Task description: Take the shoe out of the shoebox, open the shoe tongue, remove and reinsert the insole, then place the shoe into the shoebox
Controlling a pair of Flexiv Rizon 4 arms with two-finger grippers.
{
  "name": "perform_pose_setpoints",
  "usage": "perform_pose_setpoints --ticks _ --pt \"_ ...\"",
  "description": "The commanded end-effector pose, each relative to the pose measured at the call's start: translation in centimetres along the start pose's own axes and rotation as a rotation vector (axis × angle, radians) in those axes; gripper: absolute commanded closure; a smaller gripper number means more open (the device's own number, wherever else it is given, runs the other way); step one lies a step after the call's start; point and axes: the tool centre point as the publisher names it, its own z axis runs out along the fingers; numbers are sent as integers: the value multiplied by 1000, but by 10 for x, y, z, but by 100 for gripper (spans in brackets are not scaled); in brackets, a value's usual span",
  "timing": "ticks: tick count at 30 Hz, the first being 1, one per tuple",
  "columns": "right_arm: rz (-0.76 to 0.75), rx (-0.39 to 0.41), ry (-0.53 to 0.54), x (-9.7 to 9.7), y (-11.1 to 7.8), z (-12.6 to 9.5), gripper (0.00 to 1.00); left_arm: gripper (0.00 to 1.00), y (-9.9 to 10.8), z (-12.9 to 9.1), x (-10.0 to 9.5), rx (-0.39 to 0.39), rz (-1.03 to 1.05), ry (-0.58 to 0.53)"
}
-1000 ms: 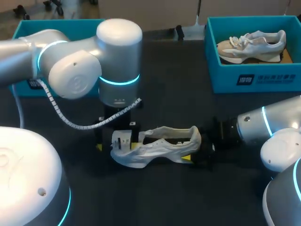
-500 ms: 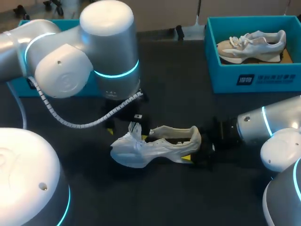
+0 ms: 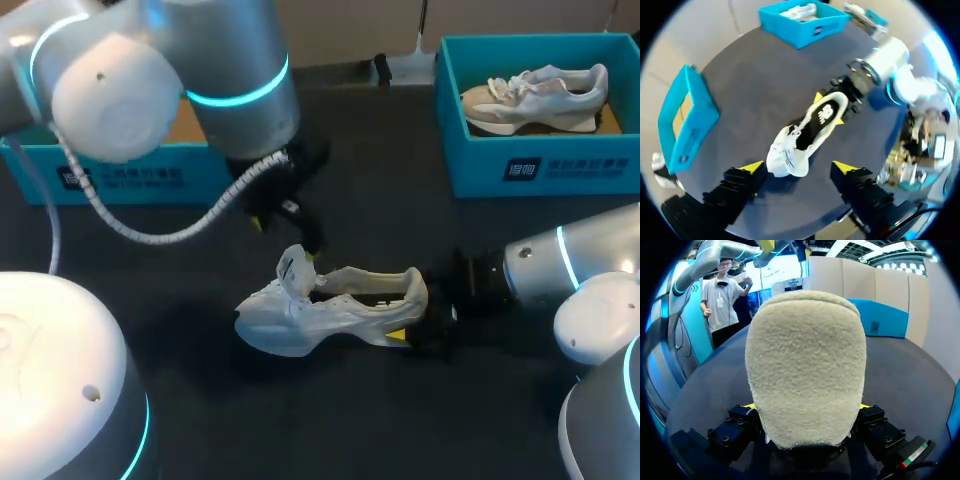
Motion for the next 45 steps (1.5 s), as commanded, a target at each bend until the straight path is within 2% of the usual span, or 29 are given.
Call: perform_pose_setpoints --ticks 1,7,10,31,32,34,35,42,44,45 --pt "1 3 -2 -1 -1 4 100 100 -9 -24 -2 -88 515 131" --pt "1 3 -2 -1 -1 4 100 100 -13 -45 7 -136 790 132" --pt "1 3 -2 -1 -1 4 100 100 -7 -52 17 -162 932 131" --pt "1 3 -2 -1 -1 4 100 100 -7 -52 17 -162 932 131" --pt "1 3 -2 -1 -1 4 100 100 -10 -44 17 -155 945 152" --pt "1 3 -2 -1 -1 4 100 100 -15 -35 17 -152 940 113" --pt "1 3 -2 -1 -1 4 100 100 -20 -25 18 -141 952 127" --pt "1 3 -2 -1 -1 4 100 100 -39 12 18 -50 957 143" --pt "1 3 -2 -1 -1 4 100 100 -45 28 17 -68 950 148" --pt "1 3 -2 -1 -1 4 100 100 -47 34 17 -46 951 142"
